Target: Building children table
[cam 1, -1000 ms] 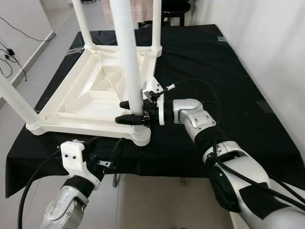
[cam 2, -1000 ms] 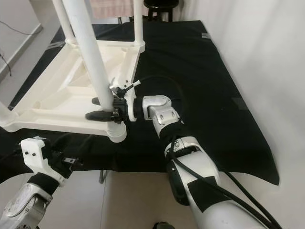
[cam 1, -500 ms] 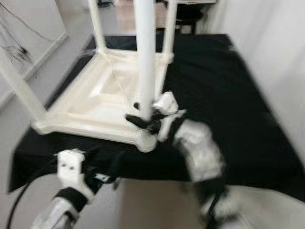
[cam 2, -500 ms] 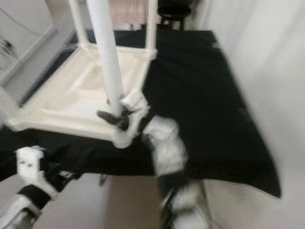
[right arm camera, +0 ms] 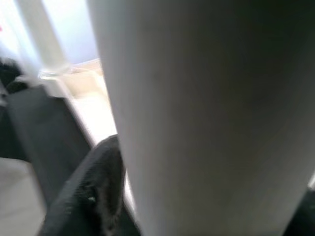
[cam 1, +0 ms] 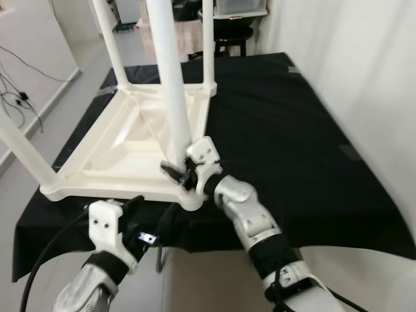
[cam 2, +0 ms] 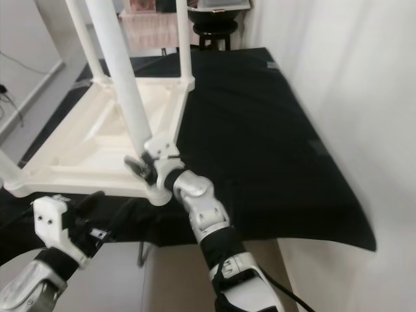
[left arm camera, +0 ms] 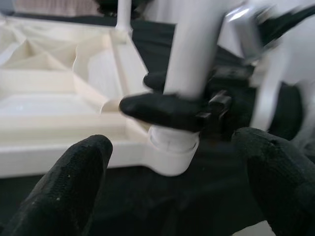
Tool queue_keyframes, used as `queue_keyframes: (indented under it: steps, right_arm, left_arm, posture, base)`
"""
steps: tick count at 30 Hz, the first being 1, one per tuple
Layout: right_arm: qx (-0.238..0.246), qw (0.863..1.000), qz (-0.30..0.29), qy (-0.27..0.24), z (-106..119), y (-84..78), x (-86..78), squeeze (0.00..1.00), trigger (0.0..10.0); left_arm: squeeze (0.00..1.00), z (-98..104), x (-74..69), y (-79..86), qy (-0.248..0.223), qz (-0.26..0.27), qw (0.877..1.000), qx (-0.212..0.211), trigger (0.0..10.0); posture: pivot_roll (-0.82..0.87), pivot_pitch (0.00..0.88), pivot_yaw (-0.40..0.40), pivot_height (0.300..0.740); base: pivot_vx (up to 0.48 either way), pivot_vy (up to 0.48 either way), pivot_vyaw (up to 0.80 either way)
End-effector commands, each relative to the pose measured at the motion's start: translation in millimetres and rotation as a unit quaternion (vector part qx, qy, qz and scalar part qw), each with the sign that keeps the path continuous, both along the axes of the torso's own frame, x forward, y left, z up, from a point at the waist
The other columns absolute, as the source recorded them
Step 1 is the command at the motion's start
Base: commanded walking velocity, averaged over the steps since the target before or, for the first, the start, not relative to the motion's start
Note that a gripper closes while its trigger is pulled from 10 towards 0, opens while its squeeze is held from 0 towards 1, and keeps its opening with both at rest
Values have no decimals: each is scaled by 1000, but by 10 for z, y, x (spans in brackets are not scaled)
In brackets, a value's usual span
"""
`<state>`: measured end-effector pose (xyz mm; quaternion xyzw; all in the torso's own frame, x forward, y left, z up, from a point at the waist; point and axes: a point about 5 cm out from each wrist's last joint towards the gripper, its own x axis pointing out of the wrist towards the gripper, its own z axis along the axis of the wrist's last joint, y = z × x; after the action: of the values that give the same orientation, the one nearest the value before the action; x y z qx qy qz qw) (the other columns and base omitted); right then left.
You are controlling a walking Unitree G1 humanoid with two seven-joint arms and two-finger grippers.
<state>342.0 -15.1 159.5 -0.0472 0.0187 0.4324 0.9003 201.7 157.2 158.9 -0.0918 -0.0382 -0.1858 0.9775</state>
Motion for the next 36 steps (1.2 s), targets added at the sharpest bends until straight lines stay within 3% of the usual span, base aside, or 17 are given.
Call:
queue_keyframes:
  steps: [1,2,3,13,14,17,18,21,27,31,32,34,35,36]
  right_arm:
    - [34,998,61,-11,201,206,-54,1000,10000]
    - [34,998,61,-11,201,206,-54,1000,10000]
    - [43,989,141,-10,280,169,-39,0,10000]
    - [-5,968,251,-7,272,44,107,0,10000]
    - [-5,967,256,-1,289,22,132,0,1725]
    - [-2,964,264,7,308,-6,154,0,1725]
    - [-3,964,267,9,314,-17,161,0,0]
    - [-4,964,264,13,321,-73,189,0,0]
    - [-30,971,236,0,251,-337,239,0,0]
    - [-57,984,166,13,44,-587,218,0,0]
    - [-47,997,52,39,-215,-464,34,0,0]
    - [-34,989,-123,69,-396,-490,-249,0,0]
    - [-33,983,-163,76,-419,-523,-314,0,0]
    - [-33,983,-163,76,-419,-523,-314,0,0]
  left_arm:
    - [0,-21,17,35,1,12,1000,9,10000]
    - [0,-21,17,35,1,12,1000,9,10000]
    - [0,-33,26,24,2,11,1000,8,10000]
    - [0,-60,35,-24,1,10,1000,1,10000]
    - [0,-67,33,-42,1,9,1000,0,10000]
    - [0,-76,31,-62,1,9,1000,0,10000]
    - [0,-77,31,-65,1,9,1000,-1,10000]
    - [0,-83,26,-79,1,7,1000,-2,10000]
    - [0,-71,9,-100,-2,3,1000,-8,10000]
    - [0,-62,-23,-72,-2,3,1000,-8,10000]
    - [0,-52,-22,-53,-2,2,1000,-9,10000]
    - [0,-40,-18,-33,-2,0,1000,-10,10000]
    - [0,-37,-17,-29,-2,0,1000,-10,10000]
    - [0,-37,-17,-29,-2,0,1000,-10,10000]
  posture:
    - [54,120,15,740]
    - [54,120,15,740]
    - [64,104,9,740]
    - [92,78,-22,740]
    - [94,70,-25,740]
    - [94,69,-26,740]
    - [94,69,-26,740]
    - [88,61,-26,740]
    - [61,71,-18,740]
    - [60,85,-10,740]
    - [37,97,-1,740]
    - [37,97,-1,740]
    - [37,97,-1,740]
    - [37,97,-1,740]
  base:
    - [0,0,0]
    - [0,0,0]
    - [0,0,0]
    - [0,0,0]
    - [0,0,0]
    - [0,0,0]
    - [0,0,0]
    - [0,0,0]
    - [0,0,0]
    - [0,0,0]
    - [0,0,0]
    - [0,0,0]
    - [0,0,0]
    - [0,0,0]
